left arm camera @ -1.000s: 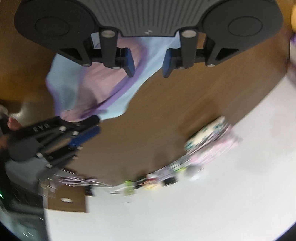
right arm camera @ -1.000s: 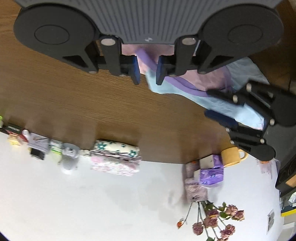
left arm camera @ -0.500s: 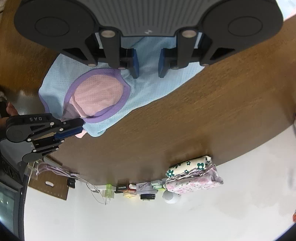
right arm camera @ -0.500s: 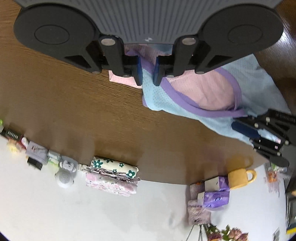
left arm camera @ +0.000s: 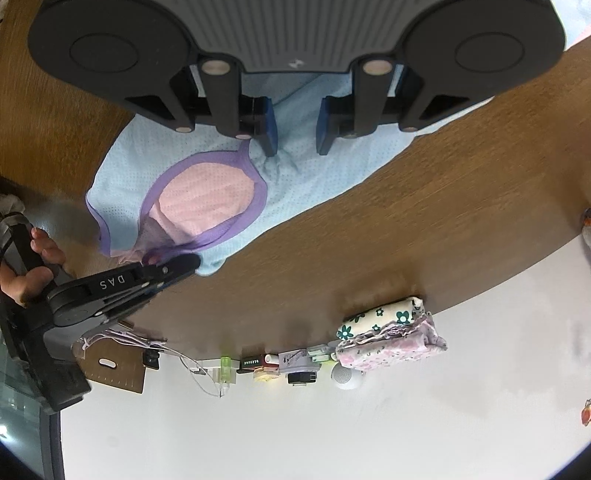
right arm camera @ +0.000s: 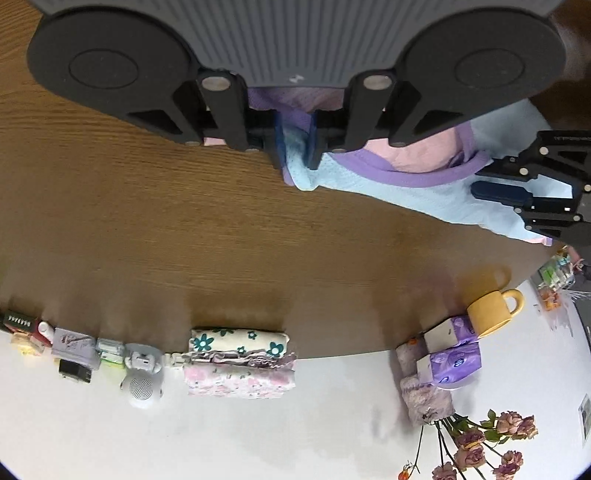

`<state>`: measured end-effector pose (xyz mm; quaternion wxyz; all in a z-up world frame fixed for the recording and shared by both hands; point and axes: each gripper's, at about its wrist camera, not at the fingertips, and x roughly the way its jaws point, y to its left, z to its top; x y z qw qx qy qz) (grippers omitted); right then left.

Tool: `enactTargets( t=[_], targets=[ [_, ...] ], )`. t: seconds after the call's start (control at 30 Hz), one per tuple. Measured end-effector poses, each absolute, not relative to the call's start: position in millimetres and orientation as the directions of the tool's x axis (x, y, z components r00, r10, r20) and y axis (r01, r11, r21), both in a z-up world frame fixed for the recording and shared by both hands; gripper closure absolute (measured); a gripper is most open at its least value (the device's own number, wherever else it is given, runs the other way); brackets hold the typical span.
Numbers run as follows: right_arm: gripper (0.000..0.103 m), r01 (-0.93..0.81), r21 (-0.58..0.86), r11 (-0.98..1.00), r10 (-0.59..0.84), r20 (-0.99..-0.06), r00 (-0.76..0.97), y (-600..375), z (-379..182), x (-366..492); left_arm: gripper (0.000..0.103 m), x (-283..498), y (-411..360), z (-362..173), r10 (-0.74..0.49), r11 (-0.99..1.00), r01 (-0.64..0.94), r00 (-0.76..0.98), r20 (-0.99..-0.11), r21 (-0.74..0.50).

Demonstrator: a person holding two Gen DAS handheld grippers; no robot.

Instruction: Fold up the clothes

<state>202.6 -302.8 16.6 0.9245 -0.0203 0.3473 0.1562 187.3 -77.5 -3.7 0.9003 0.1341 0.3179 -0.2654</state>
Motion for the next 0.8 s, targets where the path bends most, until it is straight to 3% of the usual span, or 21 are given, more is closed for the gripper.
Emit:
enactTargets(
  t=[0.17, 0.3, 0.37, 0.47, 0.63, 0.8],
  targets=[
    [0.099, -0.374, -0.202, 0.905, 0.173, -0.628, 0.758, -267.7, 16.4, 181.6, 0.083, 185.8, -75.9, -5.4, -0.398, 0.822, 0.564, 0.663, -0.634, 0.074],
    [0.092, -0.414, -0.244, 0.877, 0.177, -0.636, 0.751, -256.8, 14.4, 173.9, 0.083, 184.4, -75.0, -5.9, -0.403, 0.821, 0.567, 0.664, -0.630, 0.072],
    [0.083, -0.386, -0.114, 0.916, 0.232, -0.633, 0.738, -275.2, 24.6, 177.7, 0.083, 183.4, -74.4, -6.7, -0.406, 0.820, 0.569, 0.663, -0.628, 0.070],
    [0.082, -0.303, 0.081, 0.950, 0.286, -0.618, 0.733, -310.2, 37.7, 187.4, 0.083, 183.7, -73.7, -7.1, -0.409, 0.820, 0.569, 0.662, -0.628, 0.067],
    [0.085, -0.238, 0.155, 0.959, 0.279, -0.662, 0.695, -332.8, 28.3, 206.9, 0.083, 185.7, -73.8, -4.9, -0.408, 0.831, 0.555, 0.657, -0.634, 0.040],
    [0.085, -0.296, 0.127, 0.947, 0.299, -0.689, 0.660, -316.7, 22.5, 207.0, 0.083, 200.0, -84.5, 24.2, -0.474, 0.846, 0.525, 0.664, -0.579, -0.090]
  ],
)
